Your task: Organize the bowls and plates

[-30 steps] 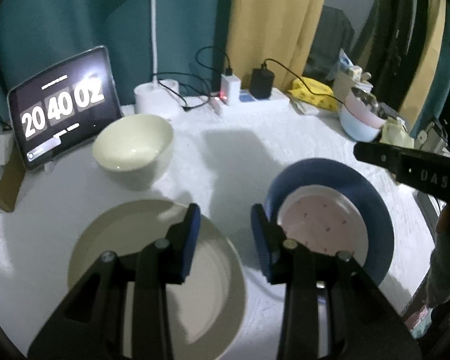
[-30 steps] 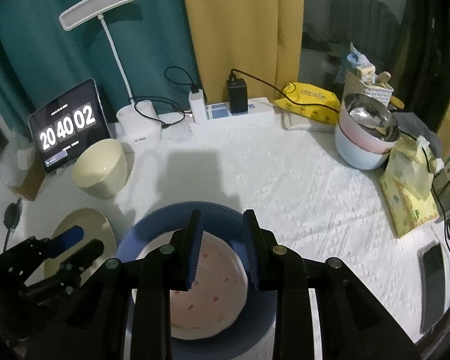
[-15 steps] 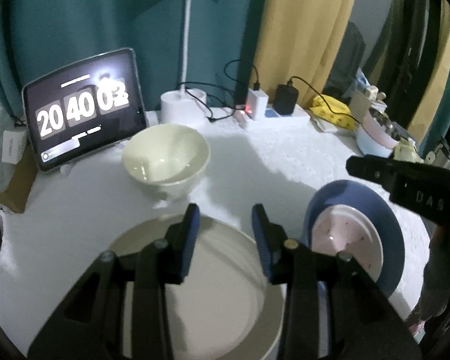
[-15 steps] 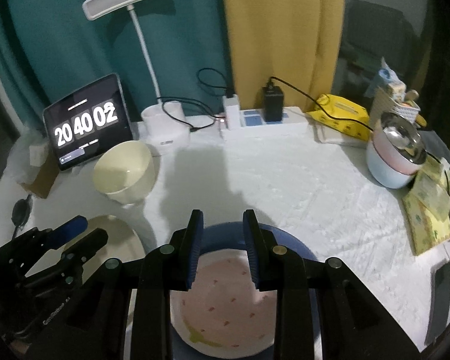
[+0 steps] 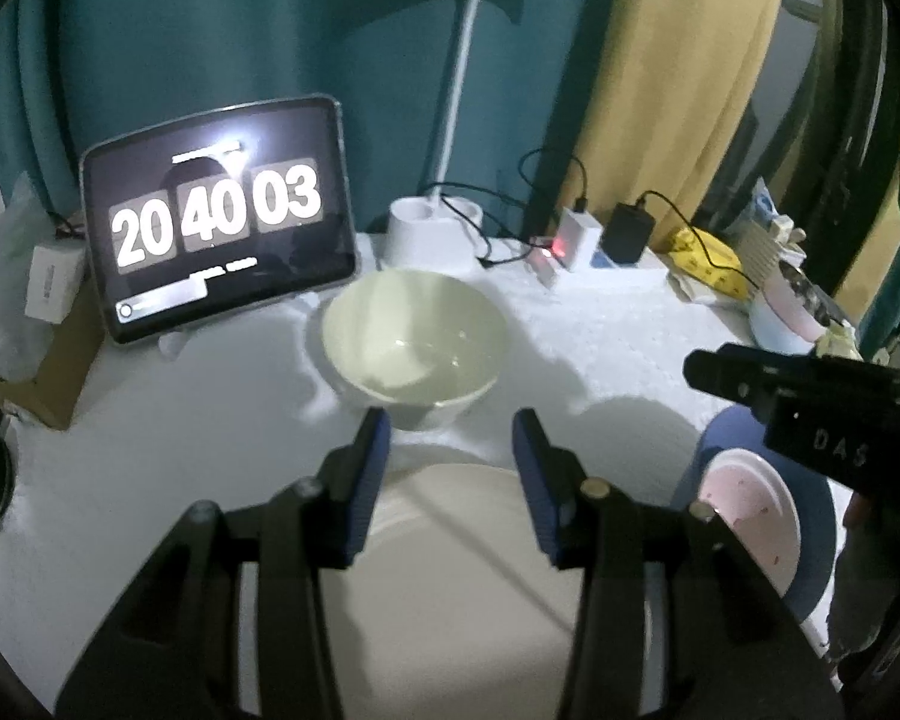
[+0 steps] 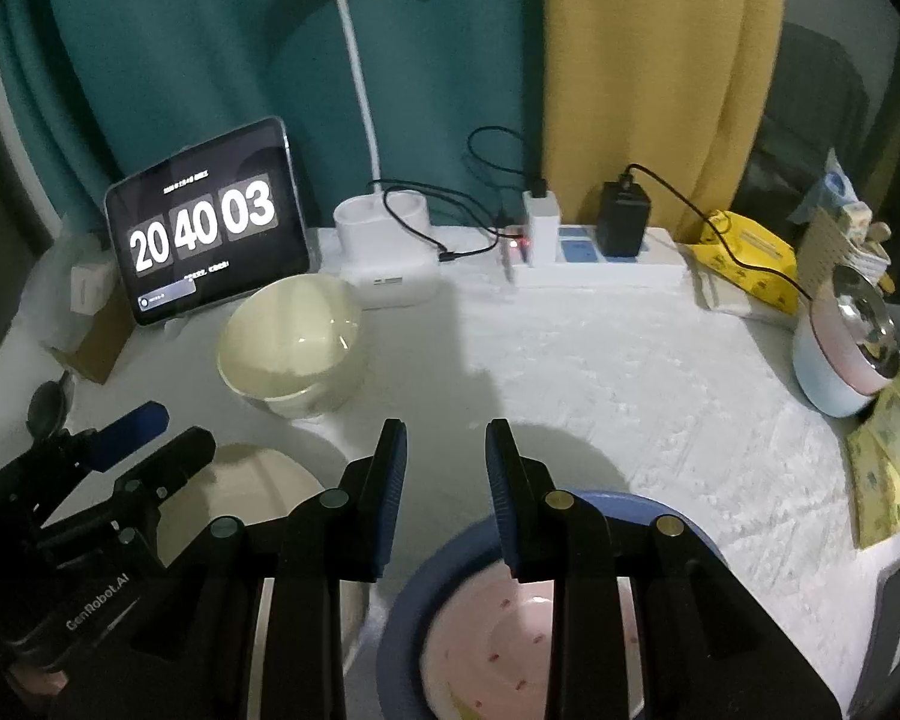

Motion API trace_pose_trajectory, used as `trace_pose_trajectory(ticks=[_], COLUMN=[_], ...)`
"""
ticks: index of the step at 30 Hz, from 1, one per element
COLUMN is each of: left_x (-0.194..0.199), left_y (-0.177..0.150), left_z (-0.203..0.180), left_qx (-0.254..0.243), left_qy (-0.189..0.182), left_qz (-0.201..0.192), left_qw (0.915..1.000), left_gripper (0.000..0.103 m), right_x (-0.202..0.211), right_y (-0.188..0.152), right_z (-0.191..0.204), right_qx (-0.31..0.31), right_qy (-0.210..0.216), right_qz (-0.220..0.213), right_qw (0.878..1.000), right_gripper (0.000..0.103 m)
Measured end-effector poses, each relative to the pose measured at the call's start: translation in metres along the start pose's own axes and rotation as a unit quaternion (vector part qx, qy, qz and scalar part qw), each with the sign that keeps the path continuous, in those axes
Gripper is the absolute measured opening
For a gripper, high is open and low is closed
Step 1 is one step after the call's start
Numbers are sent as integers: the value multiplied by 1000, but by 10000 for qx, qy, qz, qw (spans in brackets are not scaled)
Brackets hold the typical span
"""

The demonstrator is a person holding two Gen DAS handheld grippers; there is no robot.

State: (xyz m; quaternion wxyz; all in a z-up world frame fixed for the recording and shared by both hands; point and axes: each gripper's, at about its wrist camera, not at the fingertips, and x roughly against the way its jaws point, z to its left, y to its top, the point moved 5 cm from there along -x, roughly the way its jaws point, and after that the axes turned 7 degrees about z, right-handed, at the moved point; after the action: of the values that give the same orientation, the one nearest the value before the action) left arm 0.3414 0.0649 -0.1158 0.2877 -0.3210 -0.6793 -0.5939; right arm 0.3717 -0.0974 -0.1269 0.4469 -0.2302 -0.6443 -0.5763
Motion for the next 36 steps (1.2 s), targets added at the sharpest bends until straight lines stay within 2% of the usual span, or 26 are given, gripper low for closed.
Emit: trace_pose_trajectory(ticks=[10,23,36], left_x=[-15,-40,-75], left_y=[11,21,22], left_z=[38,59,68], left_qx=[246,424,461], left_qy=[83,-23,-114], left_qz=[-78,-8,282], left_qw=[9996,9991,9985], left_gripper=[44,44,44], right_x=[-29,-64,-114], right_y=[12,26,34], right_z=[29,58,57], right_qx=[143,69,-311], right_qy=[99,175,169], right_qz=[174,319,696], right_qw=[9997,9993,9969], right_gripper=[29,29,30])
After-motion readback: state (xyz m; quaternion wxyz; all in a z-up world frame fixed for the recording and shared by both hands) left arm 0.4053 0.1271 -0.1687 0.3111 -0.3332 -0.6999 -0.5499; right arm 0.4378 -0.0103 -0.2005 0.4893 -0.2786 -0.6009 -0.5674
